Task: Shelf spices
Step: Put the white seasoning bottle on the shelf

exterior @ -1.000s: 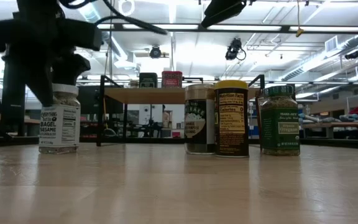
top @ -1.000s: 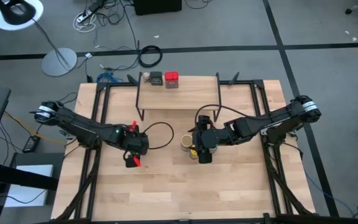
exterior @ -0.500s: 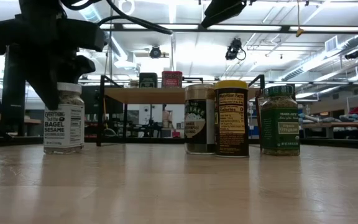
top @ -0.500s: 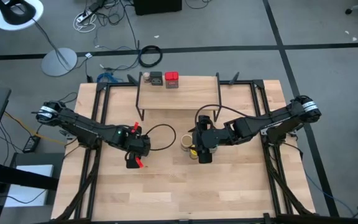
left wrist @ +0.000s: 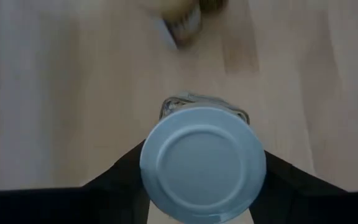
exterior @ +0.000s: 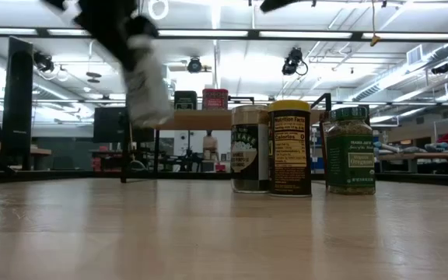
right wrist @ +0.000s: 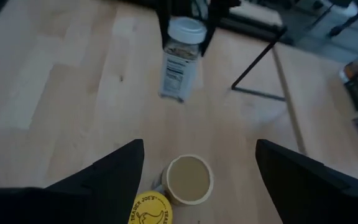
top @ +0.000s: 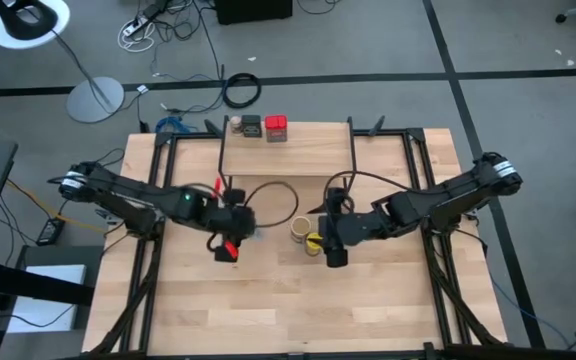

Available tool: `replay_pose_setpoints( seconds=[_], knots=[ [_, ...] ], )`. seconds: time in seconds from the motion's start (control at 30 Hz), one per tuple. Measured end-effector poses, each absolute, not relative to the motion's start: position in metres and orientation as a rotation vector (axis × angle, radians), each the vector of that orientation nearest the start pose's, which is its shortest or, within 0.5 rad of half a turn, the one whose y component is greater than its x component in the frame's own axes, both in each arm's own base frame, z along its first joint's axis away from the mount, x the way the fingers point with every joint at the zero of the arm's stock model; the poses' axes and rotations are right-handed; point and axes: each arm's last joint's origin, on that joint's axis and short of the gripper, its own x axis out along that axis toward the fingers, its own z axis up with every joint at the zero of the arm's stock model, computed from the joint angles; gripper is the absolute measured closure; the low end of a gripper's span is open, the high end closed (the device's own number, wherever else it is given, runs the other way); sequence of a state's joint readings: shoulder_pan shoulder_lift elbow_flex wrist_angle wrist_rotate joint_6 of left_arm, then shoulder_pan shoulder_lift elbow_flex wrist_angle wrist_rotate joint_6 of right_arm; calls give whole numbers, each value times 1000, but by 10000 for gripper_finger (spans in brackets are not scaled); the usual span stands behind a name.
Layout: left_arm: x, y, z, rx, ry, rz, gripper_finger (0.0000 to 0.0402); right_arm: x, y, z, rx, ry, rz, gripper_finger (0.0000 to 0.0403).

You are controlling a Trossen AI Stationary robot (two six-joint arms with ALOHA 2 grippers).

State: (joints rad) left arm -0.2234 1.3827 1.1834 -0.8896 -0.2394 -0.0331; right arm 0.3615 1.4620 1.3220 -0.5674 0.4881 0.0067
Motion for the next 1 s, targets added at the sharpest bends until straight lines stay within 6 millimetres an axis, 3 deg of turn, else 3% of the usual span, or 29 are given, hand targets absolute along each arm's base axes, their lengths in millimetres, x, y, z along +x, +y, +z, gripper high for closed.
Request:
replay_pose_setpoints(
  seconds=[0.17, 0.4, 0.7, 1.0],
  knots=[
    [273, -29, 332, 252, 935, 83, 208, 277, 106, 350, -300, 565, -156, 96],
    [278, 38, 373, 189, 853, 204, 208, 246, 114, 376, -318, 447, -235, 96],
    [303, 111, 367, 66, 1023, 252, 208, 235, 117, 384, -323, 400, -261, 96],
    [332, 140, 365, 8, 1149, 214, 208, 235, 117, 384, -323, 400, -261, 96]
  ],
)
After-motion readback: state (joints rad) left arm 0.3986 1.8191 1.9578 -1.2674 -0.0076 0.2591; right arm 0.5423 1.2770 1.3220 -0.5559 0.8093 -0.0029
